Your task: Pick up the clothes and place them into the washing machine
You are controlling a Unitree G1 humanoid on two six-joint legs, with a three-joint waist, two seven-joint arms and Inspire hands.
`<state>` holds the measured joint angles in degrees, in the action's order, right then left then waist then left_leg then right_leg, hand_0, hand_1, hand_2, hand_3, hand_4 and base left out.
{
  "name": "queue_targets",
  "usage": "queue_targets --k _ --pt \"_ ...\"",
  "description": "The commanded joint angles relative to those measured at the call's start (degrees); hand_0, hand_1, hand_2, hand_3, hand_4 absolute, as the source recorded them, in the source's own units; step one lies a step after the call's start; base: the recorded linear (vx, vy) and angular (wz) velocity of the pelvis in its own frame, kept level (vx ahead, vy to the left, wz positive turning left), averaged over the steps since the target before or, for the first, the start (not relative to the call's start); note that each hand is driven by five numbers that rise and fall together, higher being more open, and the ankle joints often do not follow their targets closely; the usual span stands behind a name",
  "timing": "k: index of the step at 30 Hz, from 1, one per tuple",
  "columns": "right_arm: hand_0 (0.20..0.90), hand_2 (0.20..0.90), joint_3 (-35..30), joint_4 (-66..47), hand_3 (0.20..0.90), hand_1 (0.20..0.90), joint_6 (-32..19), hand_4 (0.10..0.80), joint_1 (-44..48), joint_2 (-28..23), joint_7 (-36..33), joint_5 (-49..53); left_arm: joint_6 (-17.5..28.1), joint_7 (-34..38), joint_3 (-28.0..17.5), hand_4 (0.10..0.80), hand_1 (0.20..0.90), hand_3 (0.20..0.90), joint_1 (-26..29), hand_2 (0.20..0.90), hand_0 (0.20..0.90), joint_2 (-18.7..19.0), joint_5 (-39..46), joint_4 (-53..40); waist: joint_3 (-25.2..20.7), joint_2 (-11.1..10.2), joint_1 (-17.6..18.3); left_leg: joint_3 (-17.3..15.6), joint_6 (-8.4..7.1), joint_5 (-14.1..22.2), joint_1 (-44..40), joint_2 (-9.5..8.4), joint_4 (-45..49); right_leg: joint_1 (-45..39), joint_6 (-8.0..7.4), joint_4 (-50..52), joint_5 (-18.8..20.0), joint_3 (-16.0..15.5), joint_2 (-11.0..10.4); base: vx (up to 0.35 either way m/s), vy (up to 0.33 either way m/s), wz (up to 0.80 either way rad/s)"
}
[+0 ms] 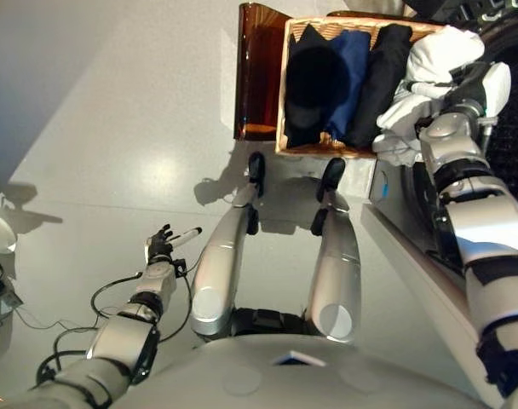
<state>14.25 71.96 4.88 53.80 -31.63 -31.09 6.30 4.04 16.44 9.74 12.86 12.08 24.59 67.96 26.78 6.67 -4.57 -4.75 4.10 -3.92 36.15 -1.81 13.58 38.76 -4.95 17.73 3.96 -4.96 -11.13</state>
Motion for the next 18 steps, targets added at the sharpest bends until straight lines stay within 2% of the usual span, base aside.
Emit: queue_targets --k 1,15,18 --pt "0.2 0.2 -2.0 -3.8 0.2 0.2 -2.5 0.3 -6.9 1.5 -0.1 3.5 -1.3 1.9 -1.7 0.8 0.9 0.9 -4.1 0.9 0.9 4.0 0.4 5.7 -3.4 0.3 0.3 0.4 -6.22 -0.7 2.7 0.23 -0.1 -3.7 -2.88 -1.9 -1.8 2.3 -2.3 0.036 -0.007 -0.02" --pt "0.2 0.2 -7.5 -12.3 0.2 0.2 -4.2 0.3 -19.5 3.1 0.3 5.8 -2.7 1.1 -4.4 0.8 0.9 0.9 -5.9 0.9 0.9 3.6 -1.5 5.8 -5.4 -2.2 1.8 0.5 -6.35 0.0 -4.9 0.82 -2.5 -12.6 -3.26 -7.0 -0.9 1.5 -2.1 0.045 -0.024 -0.04" --pt "0.2 0.2 -10.0 -16.0 0.2 0.2 -6.1 0.3 -22.6 4.1 -0.9 7.9 -2.6 1.2 -5.1 0.8 0.9 0.9 -6.4 0.9 0.9 3.3 -1.8 5.1 -6.0 -2.6 2.1 0.4 -6.43 0.2 -7.1 0.9 -3.1 -14.9 -3.5 -8.2 -0.8 1.5 -2.1 0.051 -0.018 -0.08"
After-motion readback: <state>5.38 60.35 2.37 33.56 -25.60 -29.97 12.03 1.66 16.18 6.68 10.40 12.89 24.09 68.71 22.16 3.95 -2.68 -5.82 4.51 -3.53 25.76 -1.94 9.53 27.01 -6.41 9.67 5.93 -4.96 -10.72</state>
